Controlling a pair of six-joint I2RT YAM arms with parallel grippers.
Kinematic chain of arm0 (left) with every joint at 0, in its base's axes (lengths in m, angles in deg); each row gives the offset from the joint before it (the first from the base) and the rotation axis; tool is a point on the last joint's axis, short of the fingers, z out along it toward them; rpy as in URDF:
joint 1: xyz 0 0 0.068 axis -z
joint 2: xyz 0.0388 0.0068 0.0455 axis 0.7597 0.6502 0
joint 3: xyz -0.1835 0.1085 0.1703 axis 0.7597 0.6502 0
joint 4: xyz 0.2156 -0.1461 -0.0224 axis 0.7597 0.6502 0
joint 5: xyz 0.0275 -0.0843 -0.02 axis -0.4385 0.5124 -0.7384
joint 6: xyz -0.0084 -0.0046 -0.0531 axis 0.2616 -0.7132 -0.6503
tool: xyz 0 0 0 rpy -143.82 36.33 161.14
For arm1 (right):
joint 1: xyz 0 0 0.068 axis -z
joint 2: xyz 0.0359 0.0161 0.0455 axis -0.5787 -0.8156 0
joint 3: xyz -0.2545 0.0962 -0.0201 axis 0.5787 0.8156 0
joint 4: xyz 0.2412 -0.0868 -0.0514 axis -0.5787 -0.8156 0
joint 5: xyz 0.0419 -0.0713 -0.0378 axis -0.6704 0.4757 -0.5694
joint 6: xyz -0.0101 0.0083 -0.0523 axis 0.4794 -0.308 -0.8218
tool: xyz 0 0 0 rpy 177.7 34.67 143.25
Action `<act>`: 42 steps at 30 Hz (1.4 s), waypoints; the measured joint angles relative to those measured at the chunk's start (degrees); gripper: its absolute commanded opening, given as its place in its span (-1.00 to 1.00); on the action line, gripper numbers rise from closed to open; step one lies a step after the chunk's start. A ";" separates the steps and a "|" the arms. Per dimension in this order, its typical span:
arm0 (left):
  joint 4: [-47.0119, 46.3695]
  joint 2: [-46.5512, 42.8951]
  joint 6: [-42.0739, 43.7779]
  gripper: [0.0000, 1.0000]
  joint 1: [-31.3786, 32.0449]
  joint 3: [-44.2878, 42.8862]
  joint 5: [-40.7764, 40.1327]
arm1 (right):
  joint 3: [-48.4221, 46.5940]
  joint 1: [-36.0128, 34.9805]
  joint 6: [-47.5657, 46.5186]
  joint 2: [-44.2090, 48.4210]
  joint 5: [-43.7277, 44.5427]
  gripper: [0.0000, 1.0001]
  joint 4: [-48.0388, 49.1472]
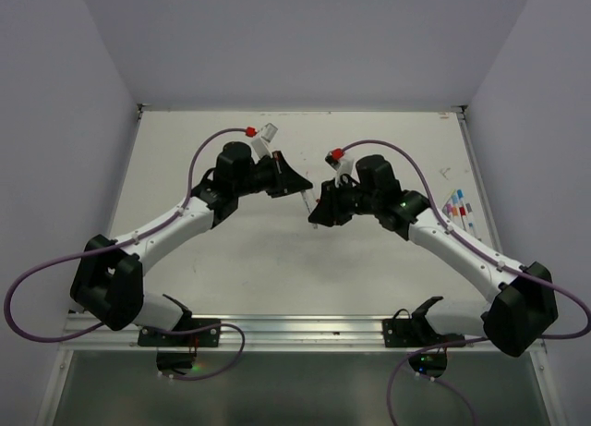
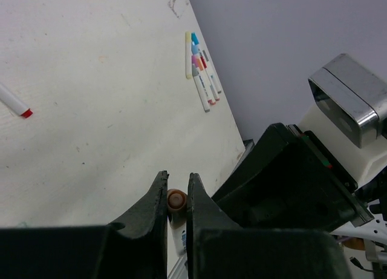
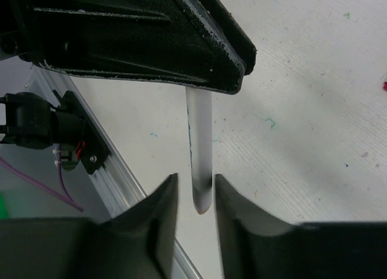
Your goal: Open the pen caps
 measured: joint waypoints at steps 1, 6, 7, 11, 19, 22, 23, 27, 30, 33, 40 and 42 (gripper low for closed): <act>0.04 0.00 0.04 -1.00 -0.02 0.02 -0.09 | -0.02 -0.07 0.26 -0.09 -0.02 -0.06 0.02; 0.28 0.00 0.04 -1.00 -0.07 0.31 -0.20 | -0.68 -1.29 0.57 -0.70 0.55 0.14 1.40; 0.31 -0.02 0.04 -1.00 -0.07 0.31 -0.31 | -0.90 -1.49 0.68 -0.96 0.70 0.03 1.90; 0.44 -0.48 -0.24 -1.00 -0.07 0.33 -0.44 | -2.95 -1.97 0.94 -3.85 1.20 -0.90 2.95; 3.08 -1.62 -0.17 -1.00 -0.94 0.90 -3.52 | -4.13 -4.50 1.70 -6.43 7.15 -1.00 3.54; 4.76 -2.36 -0.20 -1.00 -1.57 1.22 -4.81 | -4.07 -7.80 0.92 -6.43 13.51 -1.00 3.58; 5.53 -2.36 -0.13 -1.00 -1.86 1.16 -4.90 | -4.07 -8.92 0.52 -6.43 15.85 -1.00 3.56; 8.07 -2.36 0.83 -1.00 -2.51 0.22 -5.73 | -4.07 -12.07 -0.13 -6.69 22.62 -1.00 4.17; 7.32 -2.51 0.98 -1.00 -3.06 0.35 -6.40 | -3.98 -12.39 0.00 -7.08 23.93 -1.00 5.66; 6.45 -3.30 0.98 -1.00 -4.04 1.31 -6.75 | -3.58 -12.39 0.13 -7.74 23.37 -1.00 8.07; 0.31 -6.67 -1.42 -1.00 -8.52 8.46 -1.11 | 1.66 -12.31 3.78 -7.85 16.68 -1.00 18.08; -2.08 -7.02 -2.34 -1.00 -10.03 9.88 1.88 | 2.58 -12.11 5.16 -7.85 14.82 -1.00 20.52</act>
